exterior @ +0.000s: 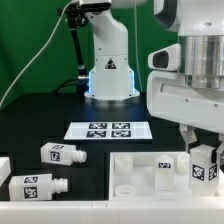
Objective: Assemble one leg
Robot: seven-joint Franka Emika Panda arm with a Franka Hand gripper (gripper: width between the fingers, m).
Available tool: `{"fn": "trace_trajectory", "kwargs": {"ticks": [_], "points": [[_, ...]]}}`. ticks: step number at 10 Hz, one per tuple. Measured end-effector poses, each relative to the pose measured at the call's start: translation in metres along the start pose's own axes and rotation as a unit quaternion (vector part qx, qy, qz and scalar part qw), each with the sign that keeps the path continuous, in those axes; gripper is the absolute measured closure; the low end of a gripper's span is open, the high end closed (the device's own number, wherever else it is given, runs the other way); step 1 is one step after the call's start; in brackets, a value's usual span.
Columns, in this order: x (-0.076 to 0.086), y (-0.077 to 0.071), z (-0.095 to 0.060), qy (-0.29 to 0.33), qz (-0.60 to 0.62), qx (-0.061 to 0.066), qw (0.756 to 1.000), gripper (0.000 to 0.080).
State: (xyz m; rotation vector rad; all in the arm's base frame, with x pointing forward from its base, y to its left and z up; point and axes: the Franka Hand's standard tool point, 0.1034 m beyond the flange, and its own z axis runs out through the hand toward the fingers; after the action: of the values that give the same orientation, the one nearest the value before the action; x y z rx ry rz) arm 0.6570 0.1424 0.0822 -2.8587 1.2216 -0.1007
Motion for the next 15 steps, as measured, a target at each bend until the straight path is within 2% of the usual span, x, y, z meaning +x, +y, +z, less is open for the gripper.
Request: {"fn": "trace_trajectory", "kwargs": {"ticks": [1,2,3,5,7,10,11,12,13,14,15], "points": [[0.0009,0.0012,0.0004,0.0,-0.027,0.0,1.0,0.0515],[-0.0001,0.0014,0.001,0.001,-0.046,-0.002,0.999,0.0327],[-0.0004,0.0031,0.0027,0.004,-0.114,-0.002,0.993,0.0189],[-0.003,0.0049,0.0047,0.007,-0.217,-0.003,0.976,0.0158],[-0.005,0.0034,0.0044,0.012,-0.364,-0.011,0.931,0.0152],[-0.0039,0.0013,0.0002,0.005,-0.533,-0.021,0.846,0.0151],[-0.0031,0.0008,-0.0005,0.007,-0.552,-0.022,0.834,0.0151],[-0.0017,0.0015,-0.0005,0.008,-0.585,-0.025,0.811,0.0151],[-0.0003,0.0024,-0.0004,0.007,-0.601,-0.025,0.799,0.0151],[-0.0002,0.0024,-0.0004,0.007,-0.602,-0.025,0.798,0.0151],[-0.0002,0.0026,-0.0001,0.007,-0.601,-0.025,0.798,0.027]]}}
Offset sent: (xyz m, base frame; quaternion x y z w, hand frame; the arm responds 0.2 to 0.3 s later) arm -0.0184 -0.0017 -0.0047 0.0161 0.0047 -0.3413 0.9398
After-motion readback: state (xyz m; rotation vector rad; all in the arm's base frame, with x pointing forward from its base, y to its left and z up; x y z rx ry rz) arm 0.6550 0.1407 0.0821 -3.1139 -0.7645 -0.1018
